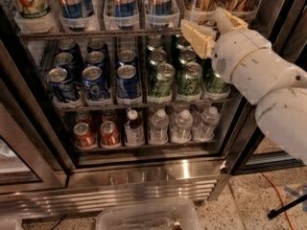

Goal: Pick orange can from top shelf of fridge

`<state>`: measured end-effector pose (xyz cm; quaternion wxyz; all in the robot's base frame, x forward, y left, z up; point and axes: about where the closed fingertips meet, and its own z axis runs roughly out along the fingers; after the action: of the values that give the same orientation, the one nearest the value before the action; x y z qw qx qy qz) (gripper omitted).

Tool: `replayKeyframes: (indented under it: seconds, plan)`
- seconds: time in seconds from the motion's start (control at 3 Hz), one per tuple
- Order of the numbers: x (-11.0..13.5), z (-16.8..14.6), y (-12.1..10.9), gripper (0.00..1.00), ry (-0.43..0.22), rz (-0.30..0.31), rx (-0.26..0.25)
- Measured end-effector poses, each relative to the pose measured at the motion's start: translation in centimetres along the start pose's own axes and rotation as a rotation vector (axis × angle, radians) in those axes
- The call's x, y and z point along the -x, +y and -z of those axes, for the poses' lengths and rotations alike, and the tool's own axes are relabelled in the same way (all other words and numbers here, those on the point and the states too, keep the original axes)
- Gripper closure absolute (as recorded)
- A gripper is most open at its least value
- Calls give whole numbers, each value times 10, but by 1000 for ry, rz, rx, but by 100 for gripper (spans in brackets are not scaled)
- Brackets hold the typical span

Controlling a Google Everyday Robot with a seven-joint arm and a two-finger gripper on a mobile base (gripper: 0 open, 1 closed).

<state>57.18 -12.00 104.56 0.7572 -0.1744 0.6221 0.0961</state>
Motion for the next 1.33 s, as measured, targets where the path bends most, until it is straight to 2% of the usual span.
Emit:
replayKeyframes:
  seconds: [0.33, 1.33]
  plan:
    - [1, -8, -4, 29, -11, 1, 19]
    - [3, -21, -23, 31, -31, -20, 26]
